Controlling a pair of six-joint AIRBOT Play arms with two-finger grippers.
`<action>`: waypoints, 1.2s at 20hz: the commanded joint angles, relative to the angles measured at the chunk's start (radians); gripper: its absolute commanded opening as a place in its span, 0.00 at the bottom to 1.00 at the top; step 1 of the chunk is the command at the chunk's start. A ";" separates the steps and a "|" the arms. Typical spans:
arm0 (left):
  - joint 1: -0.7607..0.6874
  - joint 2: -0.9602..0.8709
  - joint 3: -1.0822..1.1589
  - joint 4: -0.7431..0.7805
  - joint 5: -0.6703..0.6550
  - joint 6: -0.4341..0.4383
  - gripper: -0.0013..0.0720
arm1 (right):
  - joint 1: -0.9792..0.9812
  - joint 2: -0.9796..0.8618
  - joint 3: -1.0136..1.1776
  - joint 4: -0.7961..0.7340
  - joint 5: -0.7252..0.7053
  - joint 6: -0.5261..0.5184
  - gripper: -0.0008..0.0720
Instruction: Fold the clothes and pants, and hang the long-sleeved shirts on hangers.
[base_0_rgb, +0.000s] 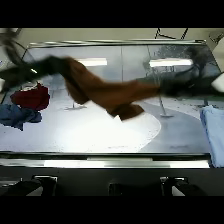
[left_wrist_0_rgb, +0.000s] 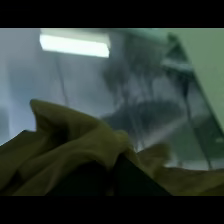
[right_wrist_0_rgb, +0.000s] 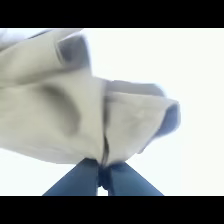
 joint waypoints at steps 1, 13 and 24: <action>0.032 0.143 0.233 0.018 0.000 -0.017 0.05 | -0.074 0.058 0.424 -0.101 -0.018 0.042 0.07; 0.021 0.249 0.253 0.152 0.015 -0.017 0.05 | -0.074 0.118 0.435 -0.077 0.484 0.043 0.07; -0.113 -0.645 0.190 -0.052 -0.279 -0.018 0.05 | -0.074 0.080 -0.674 -0.050 0.023 0.087 0.07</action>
